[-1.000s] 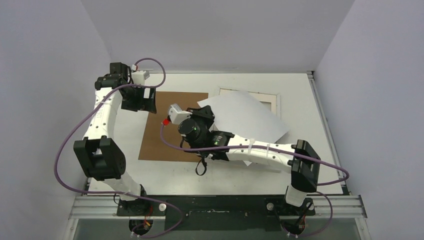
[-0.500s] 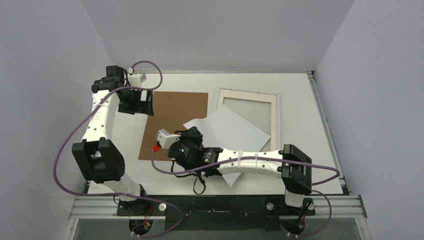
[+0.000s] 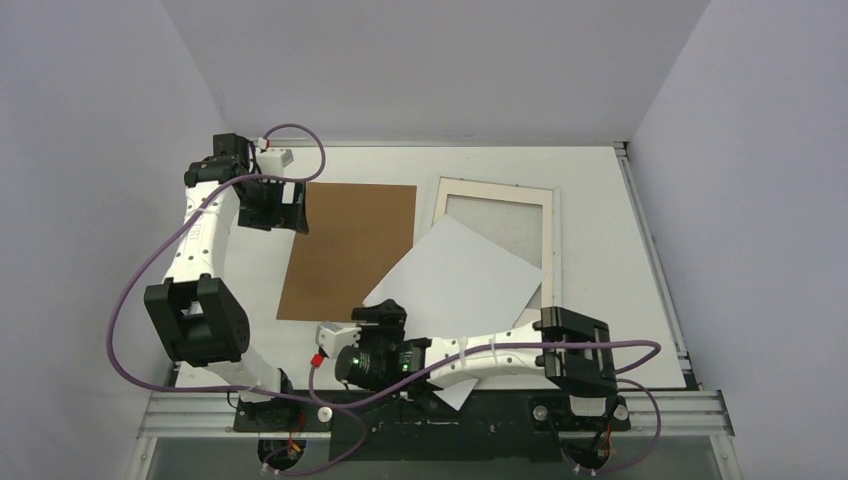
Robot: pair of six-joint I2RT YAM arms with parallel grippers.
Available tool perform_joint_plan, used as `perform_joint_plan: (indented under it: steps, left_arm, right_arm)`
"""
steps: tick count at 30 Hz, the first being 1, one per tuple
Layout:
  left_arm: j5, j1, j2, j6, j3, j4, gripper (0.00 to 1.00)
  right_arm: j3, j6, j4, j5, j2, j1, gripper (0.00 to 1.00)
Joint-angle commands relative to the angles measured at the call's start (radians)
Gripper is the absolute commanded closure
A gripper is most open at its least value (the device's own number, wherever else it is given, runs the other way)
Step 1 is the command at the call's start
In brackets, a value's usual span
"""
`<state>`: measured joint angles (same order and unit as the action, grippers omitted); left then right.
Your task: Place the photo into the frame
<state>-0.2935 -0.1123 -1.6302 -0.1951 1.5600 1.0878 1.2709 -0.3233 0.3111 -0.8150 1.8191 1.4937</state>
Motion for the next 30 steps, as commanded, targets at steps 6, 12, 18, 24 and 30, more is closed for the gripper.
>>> perform_joint_plan:
  steps: [6, 12, 18, 24, 30]
  left_arm:
    - [-0.022, -0.004, 0.032, -0.01, -0.008, -0.045, 0.04]
    - [-0.022, -0.006, 0.028, -0.02, -0.01, -0.044, 0.04]
    - [-0.025, -0.006, 0.022, -0.029, -0.016, -0.046, 0.04]
    - [-0.026, -0.004, 0.012, -0.031, -0.006, -0.044, 0.04]
    - [-0.026, -0.002, 0.013, -0.033, -0.003, -0.036, 0.04]
  right_arm:
    - [-0.012, 0.331, 0.176, 0.064, -0.06, 0.024, 0.07]
    - [0.04, 0.685, 0.398, 0.159, -0.116, 0.024, 0.1]
    - [-0.095, 1.008, 0.472, 0.293, -0.264, 0.032, 0.1]
    - [-0.254, 1.203, 0.477, 0.353, -0.405, 0.093, 0.1]
    - [-0.433, 1.527, 0.462, 0.409, -0.608, 0.092, 0.1]
